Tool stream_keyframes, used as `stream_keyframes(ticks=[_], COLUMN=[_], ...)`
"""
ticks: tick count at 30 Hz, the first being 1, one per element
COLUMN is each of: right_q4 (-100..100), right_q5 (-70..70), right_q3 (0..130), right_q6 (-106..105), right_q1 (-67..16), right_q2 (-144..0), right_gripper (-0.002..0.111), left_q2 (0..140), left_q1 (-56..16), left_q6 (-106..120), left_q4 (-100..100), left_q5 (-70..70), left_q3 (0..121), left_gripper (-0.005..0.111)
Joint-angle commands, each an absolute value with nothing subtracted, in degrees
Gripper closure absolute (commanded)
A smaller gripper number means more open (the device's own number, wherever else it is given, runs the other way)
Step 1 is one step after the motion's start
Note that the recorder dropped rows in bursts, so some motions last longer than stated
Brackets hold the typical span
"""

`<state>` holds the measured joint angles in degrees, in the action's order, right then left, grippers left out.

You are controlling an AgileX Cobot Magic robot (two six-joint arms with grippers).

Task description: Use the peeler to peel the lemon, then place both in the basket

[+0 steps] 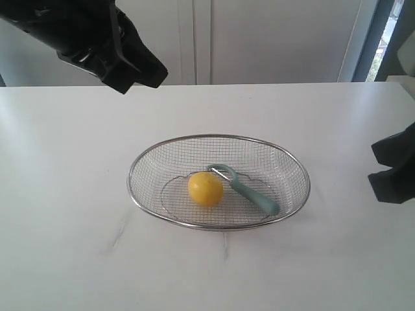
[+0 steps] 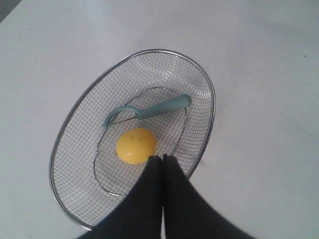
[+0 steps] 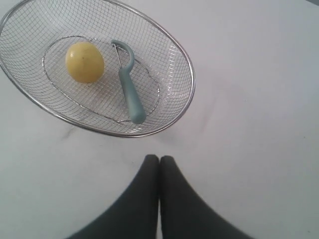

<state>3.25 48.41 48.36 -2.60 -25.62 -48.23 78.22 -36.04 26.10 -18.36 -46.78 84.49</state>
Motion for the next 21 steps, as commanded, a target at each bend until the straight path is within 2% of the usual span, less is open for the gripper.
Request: stream_keyframes(ticks=[1,21], right_q4=[3.4,3.4], right_q5=[47.7,47.7], right_q3=[48.0,48.0], right_q6=[-2.7,-2.7], right_q1=[-25.1,-25.1], right_q2=[-48.1,-48.1], right_gripper=[0.108,0.108], left_q2=[77.6,76.5], left_q1=[-36.1,-36.1], left_q6=[25.9,25.9], left_q4=[-18.8,-18.5], left_q5=[-47.6,-47.6], left_q3=[84.7,84.7], left_gripper=[0.107,0.107])
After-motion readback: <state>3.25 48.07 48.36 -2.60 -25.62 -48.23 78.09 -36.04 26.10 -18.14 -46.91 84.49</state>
